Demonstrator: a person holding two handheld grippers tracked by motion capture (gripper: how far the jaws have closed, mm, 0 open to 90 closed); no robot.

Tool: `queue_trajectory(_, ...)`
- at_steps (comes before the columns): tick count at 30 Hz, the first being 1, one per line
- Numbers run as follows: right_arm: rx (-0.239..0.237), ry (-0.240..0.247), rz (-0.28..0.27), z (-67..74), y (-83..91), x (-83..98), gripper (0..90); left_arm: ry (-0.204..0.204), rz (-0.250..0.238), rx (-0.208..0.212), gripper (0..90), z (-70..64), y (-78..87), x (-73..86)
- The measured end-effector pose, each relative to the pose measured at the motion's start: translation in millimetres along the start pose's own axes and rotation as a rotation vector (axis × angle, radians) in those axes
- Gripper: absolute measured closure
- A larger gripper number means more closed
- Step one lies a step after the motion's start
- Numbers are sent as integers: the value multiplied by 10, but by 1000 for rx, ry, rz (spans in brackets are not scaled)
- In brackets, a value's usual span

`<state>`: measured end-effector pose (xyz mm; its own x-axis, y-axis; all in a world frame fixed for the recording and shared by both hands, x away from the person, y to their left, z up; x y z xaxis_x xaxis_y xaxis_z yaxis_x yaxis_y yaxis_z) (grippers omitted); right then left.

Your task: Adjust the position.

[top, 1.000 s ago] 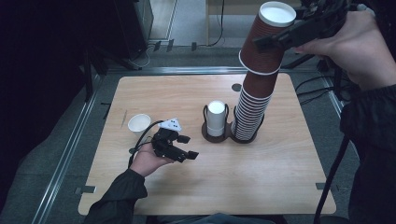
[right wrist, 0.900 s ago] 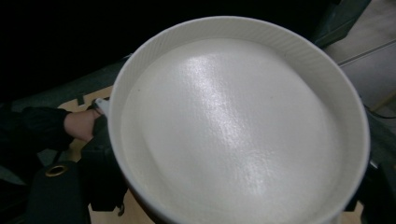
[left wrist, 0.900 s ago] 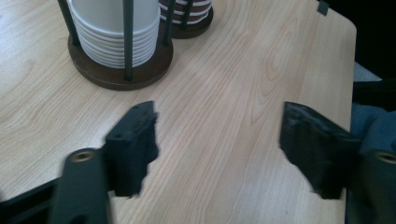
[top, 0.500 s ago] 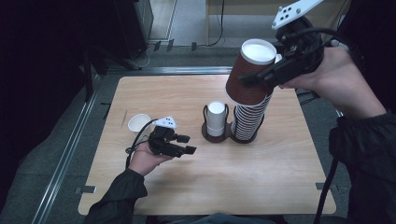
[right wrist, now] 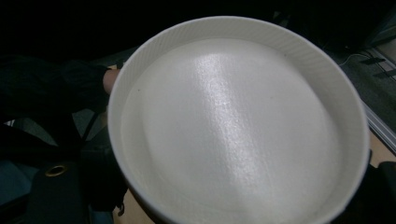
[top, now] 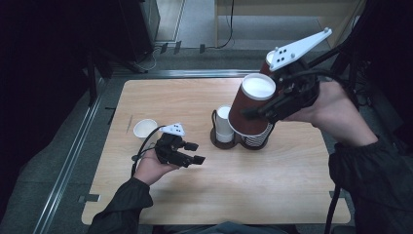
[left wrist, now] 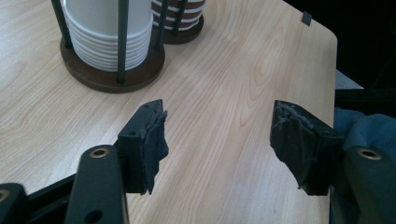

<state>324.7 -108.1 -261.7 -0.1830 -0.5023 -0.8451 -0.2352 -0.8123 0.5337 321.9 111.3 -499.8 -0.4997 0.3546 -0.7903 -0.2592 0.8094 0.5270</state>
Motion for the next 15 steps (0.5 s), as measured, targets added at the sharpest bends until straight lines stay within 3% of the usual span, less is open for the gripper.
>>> queue_trajectory(4,-29,1,5,82,-114,164,199,-8,-11,11,338,-21,12,3)
queue_trajectory(8,-48,45,-13,157,-174,280,199,-27,-3,7,340,-13,12,20)
queue_trajectory(15,-68,34,3,164,-344,564,199,-28,7,10,345,-19,-5,40)
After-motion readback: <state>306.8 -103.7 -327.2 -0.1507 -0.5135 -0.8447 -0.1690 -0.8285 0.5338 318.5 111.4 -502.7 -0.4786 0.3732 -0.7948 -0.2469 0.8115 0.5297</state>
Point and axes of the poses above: each handheld gripper's, and its own axes: y roughly backward along the jaws, x roughly out of its underside, z roughly to its left, the point moved 6 cm from there along -y, roughly forward along the jaws, and after that the axes turned 7 degrees about -z, right-handed, at the moved point
